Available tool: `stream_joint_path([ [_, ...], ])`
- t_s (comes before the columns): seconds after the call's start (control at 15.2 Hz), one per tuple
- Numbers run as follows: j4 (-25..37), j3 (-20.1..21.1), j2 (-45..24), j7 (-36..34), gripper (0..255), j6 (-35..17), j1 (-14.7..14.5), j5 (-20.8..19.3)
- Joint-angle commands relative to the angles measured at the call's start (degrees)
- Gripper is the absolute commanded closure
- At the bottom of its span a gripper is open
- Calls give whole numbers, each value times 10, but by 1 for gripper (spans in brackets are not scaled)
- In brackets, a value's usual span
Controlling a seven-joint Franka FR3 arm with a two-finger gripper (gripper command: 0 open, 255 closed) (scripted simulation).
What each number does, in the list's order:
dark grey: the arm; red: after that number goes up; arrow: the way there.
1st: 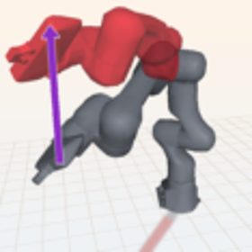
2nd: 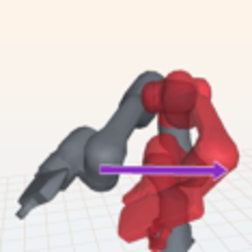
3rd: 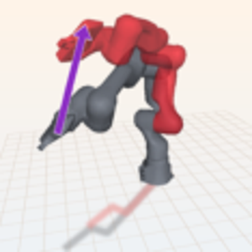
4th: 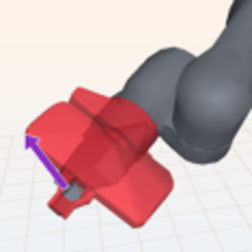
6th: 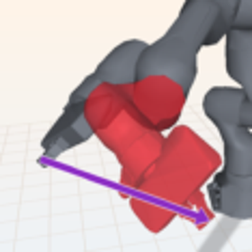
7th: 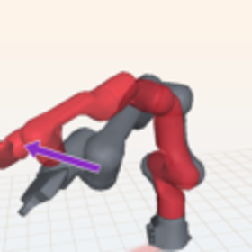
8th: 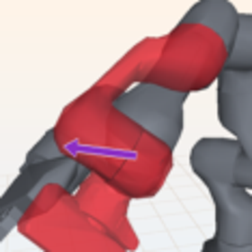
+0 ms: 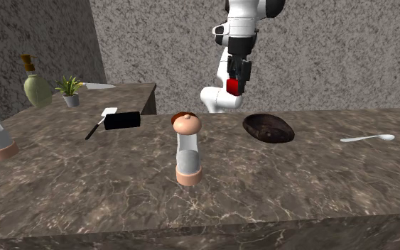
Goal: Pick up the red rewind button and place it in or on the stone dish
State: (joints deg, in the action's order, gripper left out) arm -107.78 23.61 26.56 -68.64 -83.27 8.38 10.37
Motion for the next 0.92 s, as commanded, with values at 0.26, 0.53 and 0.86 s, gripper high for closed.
stream_joint_path([
  [0.26,26,70,-15,-90,255,-2,-19,22],
  [0.53,46,120,-38,-149,255,-12,-27,27],
  [0.86,-4,121,-24,-143,255,-49,-31,35],
])
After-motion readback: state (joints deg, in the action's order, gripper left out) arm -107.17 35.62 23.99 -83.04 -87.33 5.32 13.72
